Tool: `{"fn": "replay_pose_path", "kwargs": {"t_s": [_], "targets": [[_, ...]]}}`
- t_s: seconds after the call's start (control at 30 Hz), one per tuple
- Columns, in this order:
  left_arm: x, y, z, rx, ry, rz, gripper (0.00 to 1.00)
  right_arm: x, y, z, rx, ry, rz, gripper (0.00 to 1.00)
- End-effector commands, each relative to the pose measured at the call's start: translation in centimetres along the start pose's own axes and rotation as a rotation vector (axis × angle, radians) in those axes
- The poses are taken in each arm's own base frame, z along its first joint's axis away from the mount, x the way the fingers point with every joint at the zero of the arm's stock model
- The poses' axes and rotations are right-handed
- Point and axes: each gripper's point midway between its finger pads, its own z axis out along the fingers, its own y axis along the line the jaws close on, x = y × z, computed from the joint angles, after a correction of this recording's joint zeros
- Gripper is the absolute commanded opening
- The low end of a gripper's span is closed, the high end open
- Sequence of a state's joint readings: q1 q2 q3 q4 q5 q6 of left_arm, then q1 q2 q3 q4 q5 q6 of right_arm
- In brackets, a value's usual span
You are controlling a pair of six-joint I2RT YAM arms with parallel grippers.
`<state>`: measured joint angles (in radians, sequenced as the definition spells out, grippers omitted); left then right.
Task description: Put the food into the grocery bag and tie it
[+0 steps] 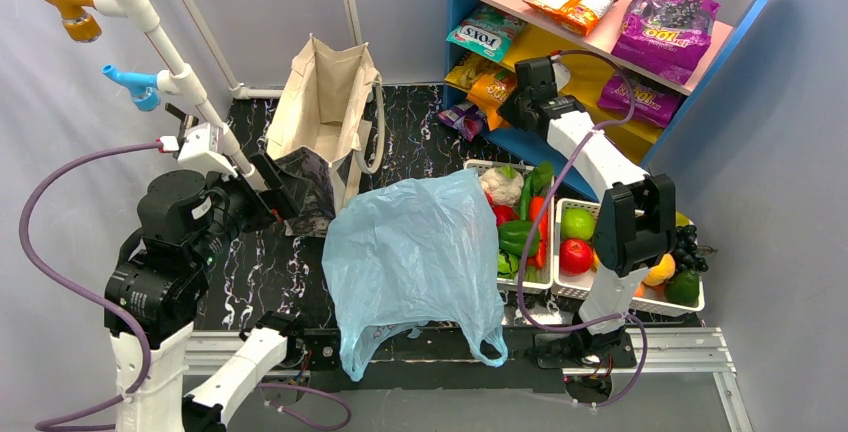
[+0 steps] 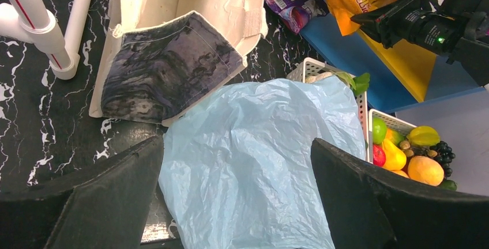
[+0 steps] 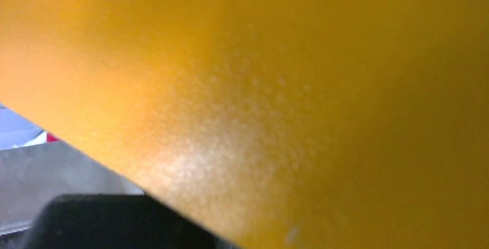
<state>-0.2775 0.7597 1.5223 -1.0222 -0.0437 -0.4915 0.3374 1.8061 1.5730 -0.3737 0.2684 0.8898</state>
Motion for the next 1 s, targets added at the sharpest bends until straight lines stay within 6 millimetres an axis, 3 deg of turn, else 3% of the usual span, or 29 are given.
{"fn": "replay_pose_path", "kwargs": {"t_s": [0.0,0.8,0.97], "targets": [[-0.1,-0.3,0.5,0.013,0.003,-0.01,0.99,-4.7,0.8,-1.6,-0.064,-0.097,0.003,0.05],[1.4,0.1,-1.8,0.018,0.027,-0.028,0.99,-4.2,1.6,-9.9,-0.168,0.0,-0.144,0.01],[1.9,0.4,-2.4,0.016,0.023,-0.052,1.0,-3.3,3.0,-12.1,-0.26,0.064,-0.172,0.01]]}}
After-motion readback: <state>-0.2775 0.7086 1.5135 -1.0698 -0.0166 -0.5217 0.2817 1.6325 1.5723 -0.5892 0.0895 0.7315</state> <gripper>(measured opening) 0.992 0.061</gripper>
